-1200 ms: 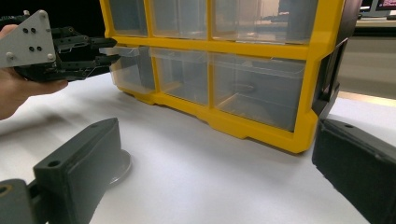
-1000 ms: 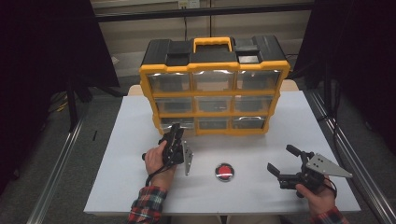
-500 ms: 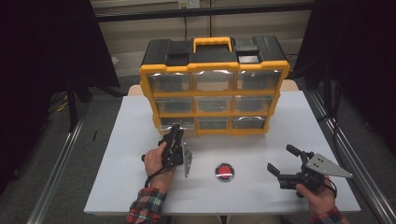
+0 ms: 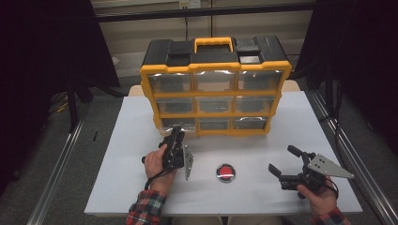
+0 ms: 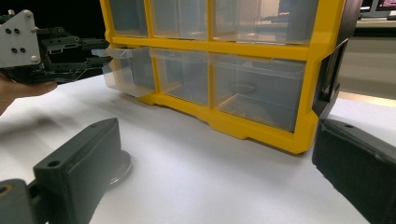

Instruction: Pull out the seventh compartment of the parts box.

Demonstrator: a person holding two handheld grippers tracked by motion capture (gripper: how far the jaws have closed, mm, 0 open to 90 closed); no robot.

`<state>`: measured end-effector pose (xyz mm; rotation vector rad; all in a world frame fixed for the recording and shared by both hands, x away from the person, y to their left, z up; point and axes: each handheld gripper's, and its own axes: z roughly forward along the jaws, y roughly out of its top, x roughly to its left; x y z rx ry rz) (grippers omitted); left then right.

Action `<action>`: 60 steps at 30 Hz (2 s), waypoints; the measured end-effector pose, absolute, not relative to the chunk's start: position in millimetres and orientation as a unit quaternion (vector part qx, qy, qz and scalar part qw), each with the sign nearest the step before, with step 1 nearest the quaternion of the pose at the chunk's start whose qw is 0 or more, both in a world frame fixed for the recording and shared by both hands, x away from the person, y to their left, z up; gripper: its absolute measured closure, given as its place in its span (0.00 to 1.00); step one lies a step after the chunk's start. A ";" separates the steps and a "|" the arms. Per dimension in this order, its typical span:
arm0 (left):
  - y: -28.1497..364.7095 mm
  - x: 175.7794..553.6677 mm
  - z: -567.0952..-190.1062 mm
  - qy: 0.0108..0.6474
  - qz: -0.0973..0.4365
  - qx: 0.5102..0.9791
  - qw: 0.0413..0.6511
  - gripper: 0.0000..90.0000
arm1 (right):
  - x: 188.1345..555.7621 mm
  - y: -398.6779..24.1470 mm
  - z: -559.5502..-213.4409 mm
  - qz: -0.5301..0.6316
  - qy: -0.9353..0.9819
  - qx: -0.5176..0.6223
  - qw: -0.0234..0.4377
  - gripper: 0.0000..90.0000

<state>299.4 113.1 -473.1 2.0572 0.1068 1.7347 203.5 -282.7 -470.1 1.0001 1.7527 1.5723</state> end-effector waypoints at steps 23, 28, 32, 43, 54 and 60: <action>112.6 292.5 -473.4 0.031 0.619 0.746 0.244 0.78 | 203.3 -282.6 -469.8 0.590 0.654 0.374 0.288 0.01; 112.8 292.2 -472.0 0.020 0.620 0.744 0.249 0.78 | 203.4 -282.3 -469.6 0.589 0.654 0.375 0.290 0.01; 113.6 289.4 -471.4 0.026 0.620 0.747 0.237 0.78 | 203.4 -282.7 -469.7 0.589 0.656 0.373 0.291 0.02; 113.9 287.9 -471.0 0.020 0.620 0.745 0.247 0.78 | 203.1 -282.7 -469.5 0.590 0.655 0.373 0.289 0.01; 114.8 284.4 -470.3 0.022 0.617 0.746 0.250 0.78 | 203.2 -282.3 -469.5 0.590 0.654 0.374 0.290 0.01; 115.8 282.0 -470.9 0.027 0.613 0.749 0.248 0.78 | 203.0 -282.4 -469.4 0.590 0.655 0.372 0.289 0.02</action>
